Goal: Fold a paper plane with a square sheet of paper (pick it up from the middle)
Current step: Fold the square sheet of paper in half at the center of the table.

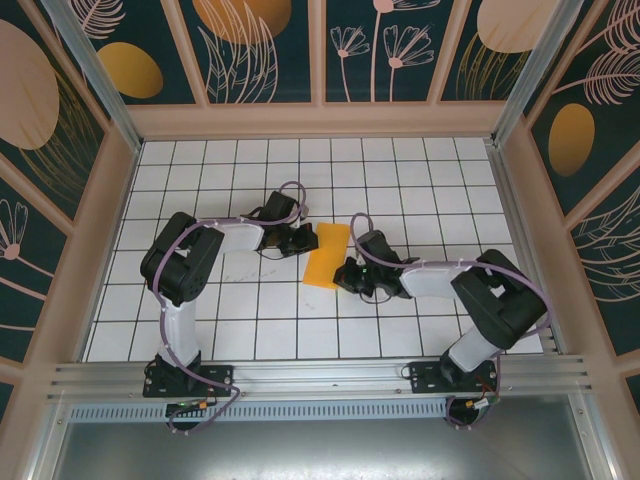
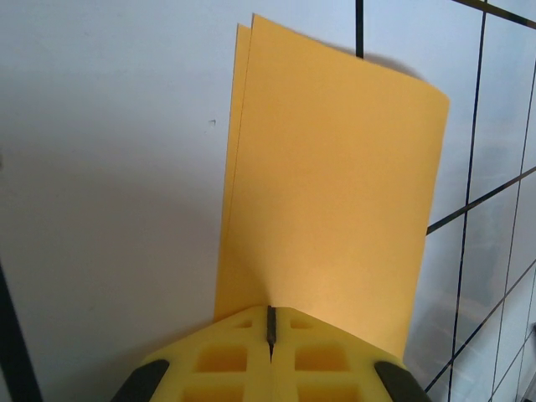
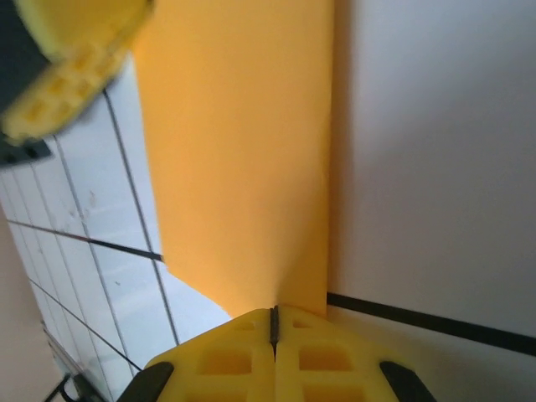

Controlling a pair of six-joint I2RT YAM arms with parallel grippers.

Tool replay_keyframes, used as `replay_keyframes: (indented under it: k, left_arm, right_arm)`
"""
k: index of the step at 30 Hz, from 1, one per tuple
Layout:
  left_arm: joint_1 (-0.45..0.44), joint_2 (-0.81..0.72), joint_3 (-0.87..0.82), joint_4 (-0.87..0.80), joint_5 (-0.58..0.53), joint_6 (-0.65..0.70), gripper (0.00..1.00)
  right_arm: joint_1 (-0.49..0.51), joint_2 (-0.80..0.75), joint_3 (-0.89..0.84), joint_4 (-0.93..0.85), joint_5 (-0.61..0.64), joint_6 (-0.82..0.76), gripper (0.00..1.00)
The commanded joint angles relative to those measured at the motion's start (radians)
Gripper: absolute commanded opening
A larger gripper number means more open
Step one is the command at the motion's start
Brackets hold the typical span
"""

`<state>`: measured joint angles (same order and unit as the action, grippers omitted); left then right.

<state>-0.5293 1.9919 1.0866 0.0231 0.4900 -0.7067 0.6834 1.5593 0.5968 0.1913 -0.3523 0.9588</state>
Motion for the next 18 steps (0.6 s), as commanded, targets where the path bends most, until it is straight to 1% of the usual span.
replay_keyframes:
  k: [1, 4, 7, 13, 18]
  left_arm:
    - [-0.007, 0.051, -0.039, -0.092, -0.052, 0.02, 0.0]
    - [-0.007, 0.05, -0.042, -0.089, -0.051, 0.018, 0.0]
    - [-0.007, 0.052, -0.04, -0.092, -0.051, 0.018, 0.0]
    - [-0.006, 0.047, -0.041, -0.095, -0.051, 0.02, 0.0]
    - [-0.008, 0.041, -0.045, -0.097, -0.05, 0.019, 0.0]
  right_arm:
    - [-0.087, -0.075, 0.025, 0.016, 0.003, -0.039, 0.0]
    - [-0.194, -0.054, 0.048, 0.123, -0.082, -0.037, 0.0]
    - [-0.259, 0.03, 0.129, 0.152, -0.147, -0.054, 0.0]
    - [-0.298, 0.238, 0.304, 0.106, -0.18, -0.068, 0.0]
    - [-0.304, 0.352, 0.365, 0.086, -0.161, -0.084, 0.0]
